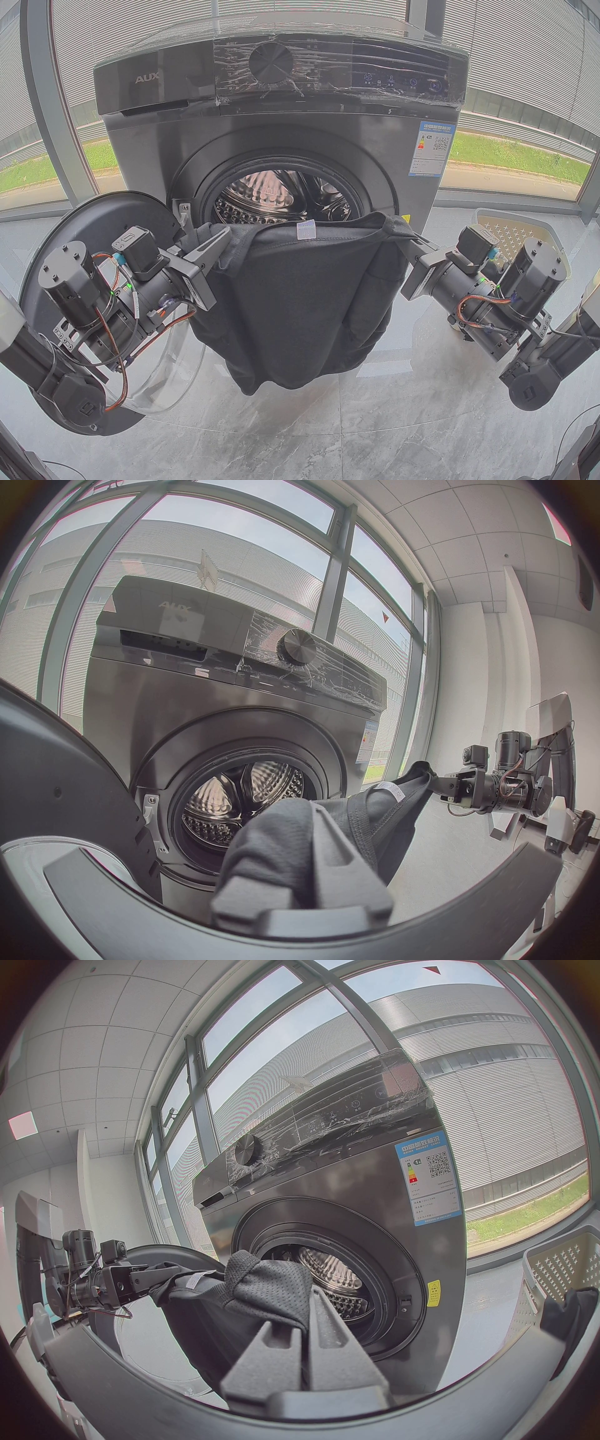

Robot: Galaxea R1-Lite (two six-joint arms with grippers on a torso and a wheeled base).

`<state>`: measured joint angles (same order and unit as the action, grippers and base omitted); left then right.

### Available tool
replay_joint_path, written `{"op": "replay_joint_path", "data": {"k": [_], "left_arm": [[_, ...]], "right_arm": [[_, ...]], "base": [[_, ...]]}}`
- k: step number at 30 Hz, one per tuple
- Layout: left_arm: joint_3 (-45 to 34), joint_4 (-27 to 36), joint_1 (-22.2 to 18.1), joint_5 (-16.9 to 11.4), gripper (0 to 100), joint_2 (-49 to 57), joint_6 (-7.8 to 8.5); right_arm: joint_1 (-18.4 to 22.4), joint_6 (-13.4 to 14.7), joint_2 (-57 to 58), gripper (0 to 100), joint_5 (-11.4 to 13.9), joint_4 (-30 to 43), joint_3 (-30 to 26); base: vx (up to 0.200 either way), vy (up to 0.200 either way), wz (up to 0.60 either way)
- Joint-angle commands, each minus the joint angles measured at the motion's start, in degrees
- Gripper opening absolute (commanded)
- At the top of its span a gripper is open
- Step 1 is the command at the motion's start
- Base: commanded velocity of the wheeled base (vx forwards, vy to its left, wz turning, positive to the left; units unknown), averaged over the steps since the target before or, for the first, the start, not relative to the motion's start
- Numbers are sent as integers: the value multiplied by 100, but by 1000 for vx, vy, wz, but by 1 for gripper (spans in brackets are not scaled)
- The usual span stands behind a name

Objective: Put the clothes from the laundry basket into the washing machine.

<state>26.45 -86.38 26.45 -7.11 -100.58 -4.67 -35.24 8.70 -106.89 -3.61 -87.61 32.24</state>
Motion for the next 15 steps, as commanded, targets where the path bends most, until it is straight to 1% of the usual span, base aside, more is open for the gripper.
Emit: {"op": "replay_joint_path", "data": {"k": [1,15], "left_arm": [[0,-1,0,-1,100,-14,-16],[-61,-1,0,-1,100,-67,-25]], "right_arm": [[0,0,-8,0,0,-1,1],[53,8,-43,0,0,-1,10]], "base": [[0,0,0],[0,0,0]]}}
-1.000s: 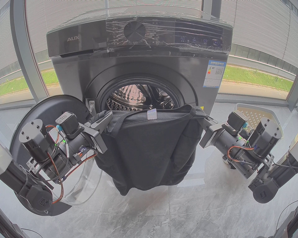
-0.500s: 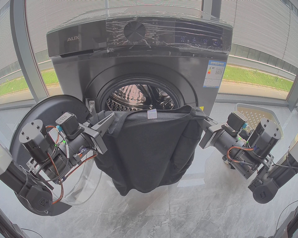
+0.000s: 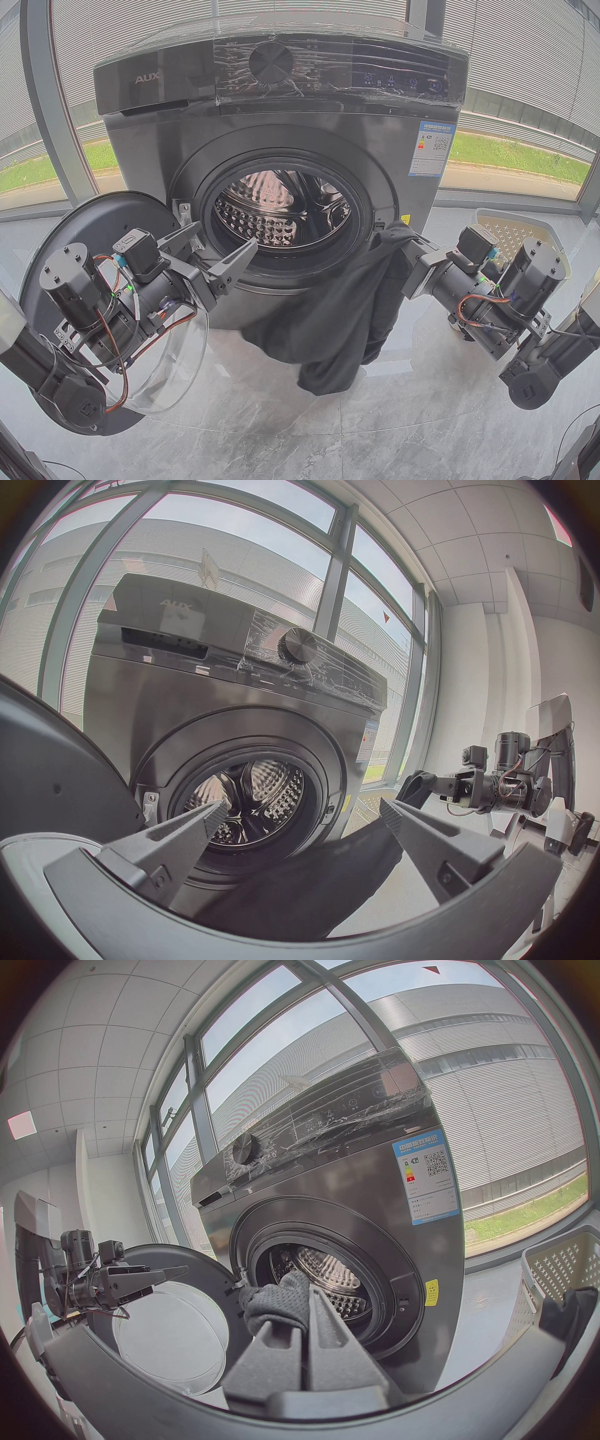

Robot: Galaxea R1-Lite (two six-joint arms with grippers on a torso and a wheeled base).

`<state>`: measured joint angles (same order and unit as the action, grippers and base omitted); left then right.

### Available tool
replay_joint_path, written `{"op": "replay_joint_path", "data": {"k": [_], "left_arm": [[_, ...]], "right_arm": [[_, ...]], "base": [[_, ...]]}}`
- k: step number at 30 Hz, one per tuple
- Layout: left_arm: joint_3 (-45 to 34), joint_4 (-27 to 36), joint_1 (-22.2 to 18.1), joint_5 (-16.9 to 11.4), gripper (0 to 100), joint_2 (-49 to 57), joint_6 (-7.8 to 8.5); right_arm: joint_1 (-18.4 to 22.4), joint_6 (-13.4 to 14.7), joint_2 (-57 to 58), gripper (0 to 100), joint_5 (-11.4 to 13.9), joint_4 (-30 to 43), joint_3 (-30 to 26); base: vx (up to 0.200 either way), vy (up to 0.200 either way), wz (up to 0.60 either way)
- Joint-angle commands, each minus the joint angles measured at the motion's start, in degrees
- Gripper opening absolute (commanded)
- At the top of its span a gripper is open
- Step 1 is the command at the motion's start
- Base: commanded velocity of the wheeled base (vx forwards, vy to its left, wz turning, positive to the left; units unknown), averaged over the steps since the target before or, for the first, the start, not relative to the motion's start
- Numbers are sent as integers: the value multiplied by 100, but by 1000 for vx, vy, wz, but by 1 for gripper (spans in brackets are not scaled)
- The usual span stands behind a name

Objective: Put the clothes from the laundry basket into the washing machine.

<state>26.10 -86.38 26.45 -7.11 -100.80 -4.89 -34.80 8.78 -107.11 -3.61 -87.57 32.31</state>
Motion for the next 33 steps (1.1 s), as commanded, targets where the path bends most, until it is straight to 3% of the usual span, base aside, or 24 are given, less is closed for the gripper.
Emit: {"op": "replay_joint_path", "data": {"k": [1,10,16,24,33], "left_arm": [[-35,-1,0,-1,100,-53,-3],[-571,-19,27,-63,100,-730,85],[-756,-19,97,-274,100,-1222,120],[-694,-19,246,-344,100,-1556,120],[-369,-19,237,-432,100,-2084,128]], "right_arm": [[9,1,-21,0,0,-6,4],[-53,1,-30,0,0,-15,30],[-106,-8,6,0,0,-15,101],[-343,-25,-3,0,0,-6,224],[-712,-34,-38,0,9,99,742]], "base": [[0,0,0],[0,0,0],[0,0,0],[0,0,0],[0,0,0]]}}
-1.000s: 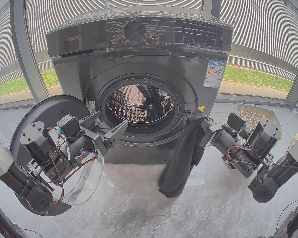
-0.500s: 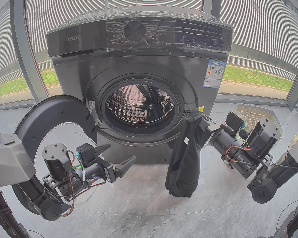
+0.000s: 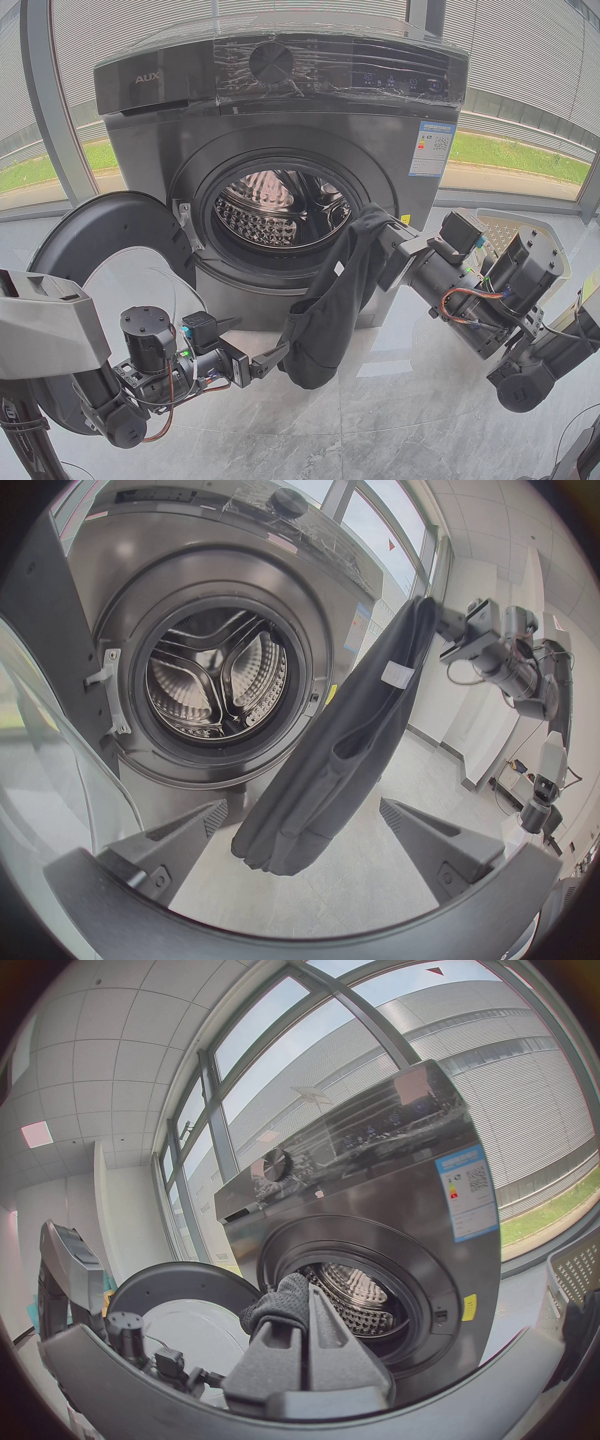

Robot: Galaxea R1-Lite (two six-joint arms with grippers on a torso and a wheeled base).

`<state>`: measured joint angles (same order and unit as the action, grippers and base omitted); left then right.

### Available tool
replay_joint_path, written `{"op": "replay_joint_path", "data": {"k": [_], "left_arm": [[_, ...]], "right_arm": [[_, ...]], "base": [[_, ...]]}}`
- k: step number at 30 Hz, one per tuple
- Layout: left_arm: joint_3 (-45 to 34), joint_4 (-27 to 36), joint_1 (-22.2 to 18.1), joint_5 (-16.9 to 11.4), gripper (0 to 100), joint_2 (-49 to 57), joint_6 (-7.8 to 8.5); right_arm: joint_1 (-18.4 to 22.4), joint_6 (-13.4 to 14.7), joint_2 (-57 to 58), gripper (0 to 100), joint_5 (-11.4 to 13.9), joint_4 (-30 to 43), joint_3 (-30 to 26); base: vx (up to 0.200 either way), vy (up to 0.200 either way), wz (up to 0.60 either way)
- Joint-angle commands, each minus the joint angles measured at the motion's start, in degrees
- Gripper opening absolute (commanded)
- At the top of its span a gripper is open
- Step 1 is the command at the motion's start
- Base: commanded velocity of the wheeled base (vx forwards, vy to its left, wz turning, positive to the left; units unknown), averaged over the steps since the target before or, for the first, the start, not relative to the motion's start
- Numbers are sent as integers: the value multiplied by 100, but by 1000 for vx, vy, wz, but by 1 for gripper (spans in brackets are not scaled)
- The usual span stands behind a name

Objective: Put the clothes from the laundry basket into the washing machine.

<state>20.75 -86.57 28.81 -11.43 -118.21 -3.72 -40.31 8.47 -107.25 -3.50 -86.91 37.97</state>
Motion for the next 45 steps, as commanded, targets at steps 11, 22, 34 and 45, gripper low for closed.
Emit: {"op": "replay_joint_path", "data": {"k": [11,22,34,45], "left_arm": [[755,-9,46,-8,100,-686,-41],[922,-9,222,-219,100,-993,-32],[2109,-1,134,-157,100,-1714,-32],[2794,-1,134,-113,100,-2320,-24]], "right_arm": [[-328,-21,-50,0,-2,60,237],[-328,-47,-217,0,-10,33,386],[-539,-47,-226,0,-10,33,333],[-767,-39,-182,0,-10,-19,263]], "base": [[0,0,0],[0,0,0],[0,0,0],[0,0,0]]}}
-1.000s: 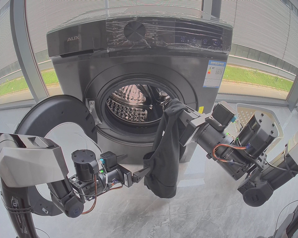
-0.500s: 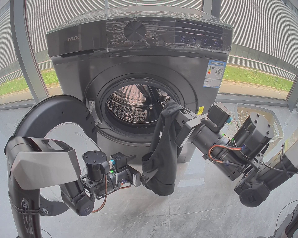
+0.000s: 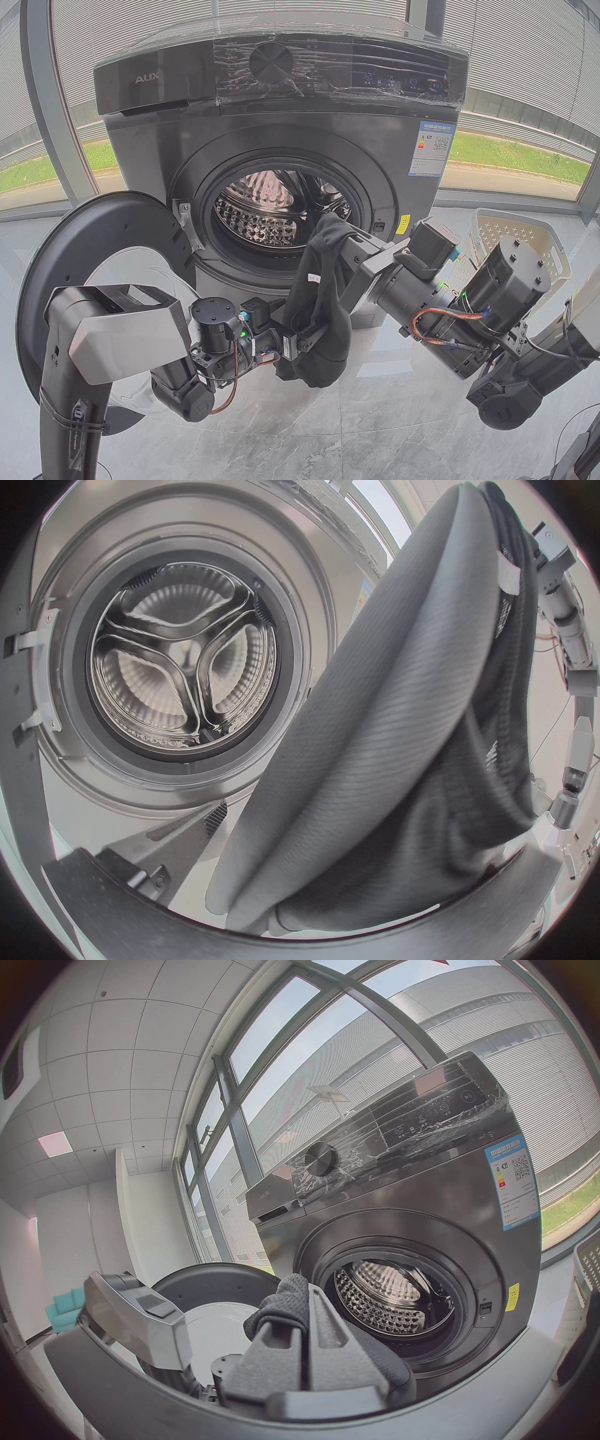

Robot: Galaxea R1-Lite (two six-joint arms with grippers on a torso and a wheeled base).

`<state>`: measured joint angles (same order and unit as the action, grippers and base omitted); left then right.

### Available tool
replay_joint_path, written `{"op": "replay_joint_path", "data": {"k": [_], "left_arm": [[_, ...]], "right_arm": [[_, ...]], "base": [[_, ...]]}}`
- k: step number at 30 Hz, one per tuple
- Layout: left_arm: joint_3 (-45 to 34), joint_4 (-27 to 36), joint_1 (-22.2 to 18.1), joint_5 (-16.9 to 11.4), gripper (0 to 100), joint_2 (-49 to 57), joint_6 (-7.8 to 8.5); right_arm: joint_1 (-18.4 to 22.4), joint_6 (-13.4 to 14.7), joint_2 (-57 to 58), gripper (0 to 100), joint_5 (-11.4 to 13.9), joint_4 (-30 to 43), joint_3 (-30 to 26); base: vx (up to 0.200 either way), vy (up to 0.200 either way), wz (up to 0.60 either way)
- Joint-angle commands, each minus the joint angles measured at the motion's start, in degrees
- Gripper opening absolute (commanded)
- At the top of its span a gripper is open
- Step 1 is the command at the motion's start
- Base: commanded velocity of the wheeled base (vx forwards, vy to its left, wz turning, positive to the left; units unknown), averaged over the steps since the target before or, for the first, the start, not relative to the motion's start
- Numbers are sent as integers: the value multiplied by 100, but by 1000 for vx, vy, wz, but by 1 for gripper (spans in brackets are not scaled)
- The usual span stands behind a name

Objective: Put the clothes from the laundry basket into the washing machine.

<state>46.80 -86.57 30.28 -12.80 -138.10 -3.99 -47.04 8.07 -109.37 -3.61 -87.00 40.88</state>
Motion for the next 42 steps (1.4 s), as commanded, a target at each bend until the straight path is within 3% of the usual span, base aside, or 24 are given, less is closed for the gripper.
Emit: {"op": "replay_joint_path", "data": {"k": [1,6,7,17,25,28,30,31,42], "left_arm": [[233,8,-13,76,100,-385,3],[400,-1,-31,278,100,-552,56],[400,-1,-31,278,0,-543,65],[224,-9,22,287,0,-279,109],[-1147,-1,250,234,0,960,117],[-1806,-1,452,234,0,1558,196],[-1806,-1,452,234,0,1558,196],[-2219,-1,646,225,0,2059,284],[-3098,-1,734,234,0,2999,320]], "right_arm": [[-121,2,39,0,-8,-18,-53],[-59,2,57,0,-8,-36,-80],[-51,2,57,0,-8,-36,-80],[266,2,-67,0,9,52,175],[855,2,-743,0,18,289,966],[1048,10,-989,0,9,368,1344],[1048,10,-989,0,9,368,1344],[1171,10,-1192,0,0,404,1537],[1268,2,-1754,0,9,316,1406]], "base": [[0,0,0],[0,0,0],[0,0,0],[0,0,0],[0,0,0],[0,0,0],[0,0,0],[0,0,0],[0,0,0]]}}
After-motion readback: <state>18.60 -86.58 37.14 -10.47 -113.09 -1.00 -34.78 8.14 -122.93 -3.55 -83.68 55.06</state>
